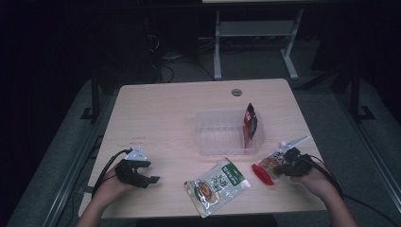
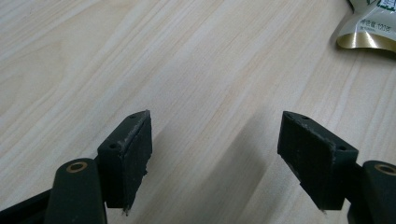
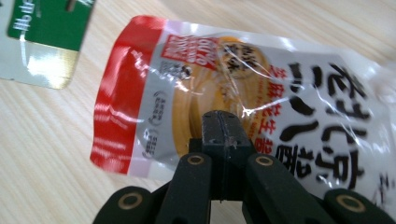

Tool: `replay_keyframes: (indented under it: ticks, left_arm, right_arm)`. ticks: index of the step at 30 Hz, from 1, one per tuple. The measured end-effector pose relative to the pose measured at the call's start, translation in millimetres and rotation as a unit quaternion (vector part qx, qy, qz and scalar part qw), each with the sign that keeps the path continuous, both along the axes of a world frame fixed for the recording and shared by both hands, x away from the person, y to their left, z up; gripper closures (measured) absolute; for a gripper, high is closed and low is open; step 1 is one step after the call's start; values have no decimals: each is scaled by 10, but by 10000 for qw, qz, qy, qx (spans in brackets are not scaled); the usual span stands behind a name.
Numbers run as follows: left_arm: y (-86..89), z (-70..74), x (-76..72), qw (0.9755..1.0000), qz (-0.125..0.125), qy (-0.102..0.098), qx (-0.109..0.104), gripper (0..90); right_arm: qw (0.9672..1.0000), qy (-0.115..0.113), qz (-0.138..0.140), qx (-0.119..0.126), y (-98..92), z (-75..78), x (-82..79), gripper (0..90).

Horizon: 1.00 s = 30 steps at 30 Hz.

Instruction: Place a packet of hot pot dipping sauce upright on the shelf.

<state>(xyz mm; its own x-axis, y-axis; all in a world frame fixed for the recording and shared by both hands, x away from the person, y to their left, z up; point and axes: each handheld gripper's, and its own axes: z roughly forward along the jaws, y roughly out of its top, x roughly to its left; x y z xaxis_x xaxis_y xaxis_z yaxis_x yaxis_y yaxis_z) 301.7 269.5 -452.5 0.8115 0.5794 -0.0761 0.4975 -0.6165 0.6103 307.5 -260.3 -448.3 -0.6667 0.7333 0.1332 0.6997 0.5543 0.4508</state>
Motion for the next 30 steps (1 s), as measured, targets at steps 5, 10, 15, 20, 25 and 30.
replay_keyframes:
  ticks: [5, 10, 15, 20, 25, 30]
  left_arm:
    - [-12, 0, -6, 10000, -27, -6, -36, 260]
    - [-27, -1, -9, 10000, -46, 13, -51, 260]
    - [-38, -9, -9, 10000, -30, 20, -72, 260]
    - [-47, 6, -12, 9999, -54, 13, -96, 259]
    - [-91, 38, -24, 9998, -77, 14, -178, 258]
    - [-170, 80, -48, 9995, -97, 4, -311, 245]
  right_arm:
    - [9998, 9, 202, -14, 87, -2, -5, 898]
    - [9996, -228, 151, 51, 98, 51, 4, 898]
    - [9995, -324, 26, 41, 99, 48, 74, 897]
    - [9996, -233, 130, 5, 166, -5, 122, 898]
    - [9995, -165, 233, 137, 228, -24, 115, 898]
    - [9989, -179, 421, 144, 345, -26, 109, 898]
